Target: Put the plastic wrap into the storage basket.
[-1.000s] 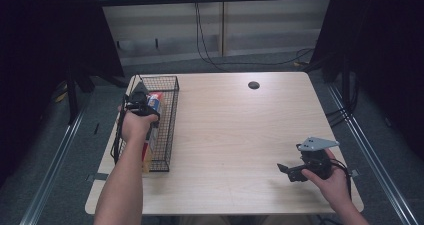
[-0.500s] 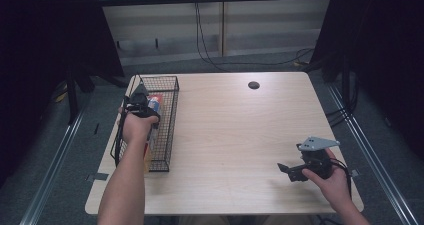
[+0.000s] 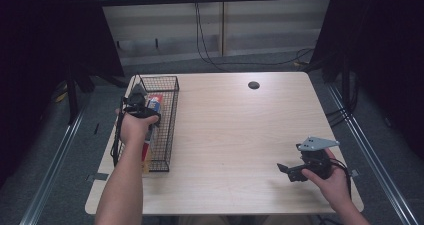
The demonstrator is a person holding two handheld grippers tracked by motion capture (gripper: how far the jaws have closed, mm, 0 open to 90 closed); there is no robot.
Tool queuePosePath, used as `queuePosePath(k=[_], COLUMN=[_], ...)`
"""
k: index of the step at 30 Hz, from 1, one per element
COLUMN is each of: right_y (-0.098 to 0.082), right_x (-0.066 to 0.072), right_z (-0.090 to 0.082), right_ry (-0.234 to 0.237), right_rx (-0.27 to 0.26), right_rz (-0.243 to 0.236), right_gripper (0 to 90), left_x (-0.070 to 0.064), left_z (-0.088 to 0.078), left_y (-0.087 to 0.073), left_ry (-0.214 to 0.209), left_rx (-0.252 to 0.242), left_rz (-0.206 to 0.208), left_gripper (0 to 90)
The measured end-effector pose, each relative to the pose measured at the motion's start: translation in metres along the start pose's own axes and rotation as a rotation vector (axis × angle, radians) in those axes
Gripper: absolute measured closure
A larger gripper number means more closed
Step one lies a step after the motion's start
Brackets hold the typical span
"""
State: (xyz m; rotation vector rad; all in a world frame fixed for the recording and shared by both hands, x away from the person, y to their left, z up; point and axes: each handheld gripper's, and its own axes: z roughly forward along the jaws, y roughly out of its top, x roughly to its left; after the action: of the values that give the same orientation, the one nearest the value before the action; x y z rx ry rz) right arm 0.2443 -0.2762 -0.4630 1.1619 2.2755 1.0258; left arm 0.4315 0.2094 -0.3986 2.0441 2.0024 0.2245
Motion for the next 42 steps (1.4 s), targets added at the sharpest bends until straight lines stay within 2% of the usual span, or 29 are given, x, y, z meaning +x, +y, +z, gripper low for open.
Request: queuePosePath(k=[2,5,8,15,16,20,21,26,27,29,40,42], right_y=[0.0,0.001,0.002,0.002,0.002,0.002,0.002,0.002,0.002,0.002,0.003,0.003], right_x=[0.001,0.001,0.003,0.005,0.005,0.005,0.005,0.005,0.005,0.006,0.006,0.006], right_z=[0.0,-0.001,0.0,0.002,0.002,0.002,0.002,0.002,0.002,0.002,0.002,0.002], right_ry=[0.003,-0.001,0.008,0.017,0.015,0.015,0.015,0.016,0.018,0.019,0.014,0.014], right_rx=[0.0,-0.005,-0.014,-0.002,-0.003,-0.004,-0.004,-0.004,-0.005,-0.005,-0.003,-0.006], right_rz=[0.001,0.001,0.004,0.0,-0.001,0.0,0.0,-0.004,-0.006,-0.003,-0.008,-0.009], right_gripper=[2.5,2.5,2.4,2.5,2.5,2.5,2.5,2.5,2.5,2.5,2.6,2.6], left_x=[0.001,-0.001,-0.001,-0.003,-0.005,-0.009,-0.01,-0.019,-0.022,-0.024,-0.04,-0.045], left_z=[-0.004,-0.008,-0.014,-0.033,-0.035,-0.041,-0.043,-0.051,-0.053,-0.055,-0.06,-0.06], left_y=[-0.001,-0.002,-0.002,0.001,0.001,0.002,0.002,0.004,0.004,0.004,-0.001,-0.003], left_ry=[-0.004,-0.023,-0.03,-0.054,-0.059,-0.074,-0.073,-0.091,-0.105,-0.108,-0.184,-0.2], left_rx=[-0.008,-0.013,-0.016,-0.056,-0.062,-0.07,-0.069,-0.091,-0.094,-0.099,-0.131,-0.141], left_rz=[0.013,0.0,0.017,0.026,0.016,0.039,0.057,0.077,0.096,0.098,0.143,0.162], left_gripper=[25.9,23.6,21.3,19.2,18.9,18.0,18.0,15.0,14.6,14.5,14.3,14.2])
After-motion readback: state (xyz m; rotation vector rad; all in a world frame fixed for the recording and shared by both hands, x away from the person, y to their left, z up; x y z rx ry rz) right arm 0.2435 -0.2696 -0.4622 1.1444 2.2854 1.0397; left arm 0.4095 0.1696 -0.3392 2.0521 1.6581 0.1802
